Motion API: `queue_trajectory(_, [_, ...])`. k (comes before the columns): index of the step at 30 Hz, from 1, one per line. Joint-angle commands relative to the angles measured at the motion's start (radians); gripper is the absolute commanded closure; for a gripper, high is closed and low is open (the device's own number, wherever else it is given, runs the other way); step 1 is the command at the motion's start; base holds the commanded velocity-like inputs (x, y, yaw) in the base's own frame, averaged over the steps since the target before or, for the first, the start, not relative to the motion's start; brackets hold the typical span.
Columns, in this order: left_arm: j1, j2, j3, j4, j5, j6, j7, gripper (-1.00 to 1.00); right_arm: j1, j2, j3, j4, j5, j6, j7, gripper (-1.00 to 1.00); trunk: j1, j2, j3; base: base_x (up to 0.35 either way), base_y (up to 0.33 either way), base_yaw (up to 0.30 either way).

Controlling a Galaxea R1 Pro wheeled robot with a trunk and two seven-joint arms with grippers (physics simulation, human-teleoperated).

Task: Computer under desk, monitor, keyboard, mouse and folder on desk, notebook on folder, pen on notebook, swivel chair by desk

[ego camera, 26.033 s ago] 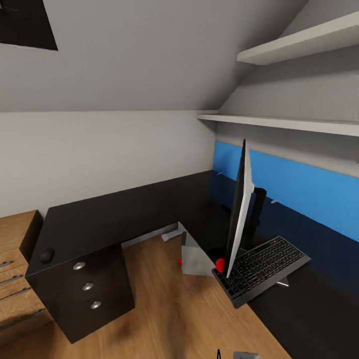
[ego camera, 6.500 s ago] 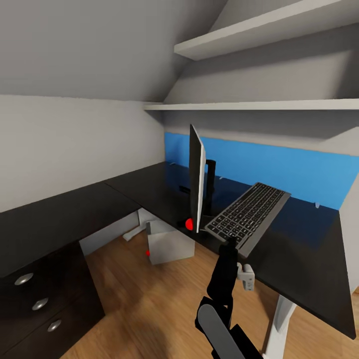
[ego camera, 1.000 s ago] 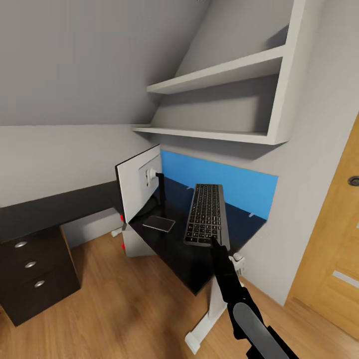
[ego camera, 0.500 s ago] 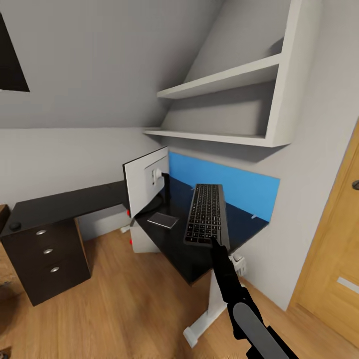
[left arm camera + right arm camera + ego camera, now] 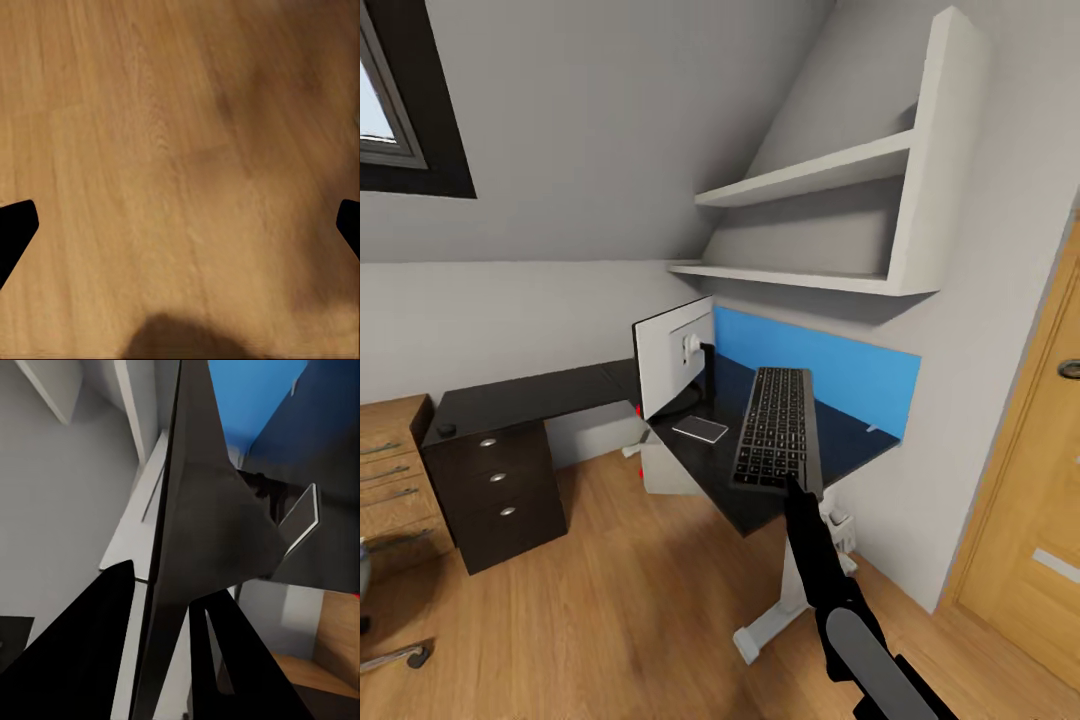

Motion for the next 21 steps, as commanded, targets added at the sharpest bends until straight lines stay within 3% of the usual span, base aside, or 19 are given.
queue_trajectory(1, [0.0,-0.001,0.001,-0.003,0.008,0.005,0.002,-1.0,-0.001,-0.001,0.004,-0.001,-0.001,-0.007,-0.003,1.0,0.0,-0.001,-0.001,-0.098,-0.313,0.0])
queue_trajectory(6, [0.0,-0.001,0.001,-0.004,0.008,0.005,0.002,-1.0,-0.001,0.0,0.01,-0.001,0.002,-0.011,-0.003,1.0,0.0,-0.001,0.001,-0.017,-0.339,0.045])
queue_trajectory(12, [0.0,0.003,0.001,-0.003,0.008,0.005,0.002,-1.0,-0.001,0.0,0.048,-0.001,0.034,-0.011,-0.003,1.0,0.0,-0.001,0.008,-0.001,-0.345,0.15])
queue_trajectory(21, [0.0,0.007,0.001,-0.003,0.009,0.005,0.002,-1.0,-0.001,0.0,0.054,0.0,0.039,-0.01,-0.003,1.0,0.0,-0.001,0.019,-0.074,-0.316,0.166])
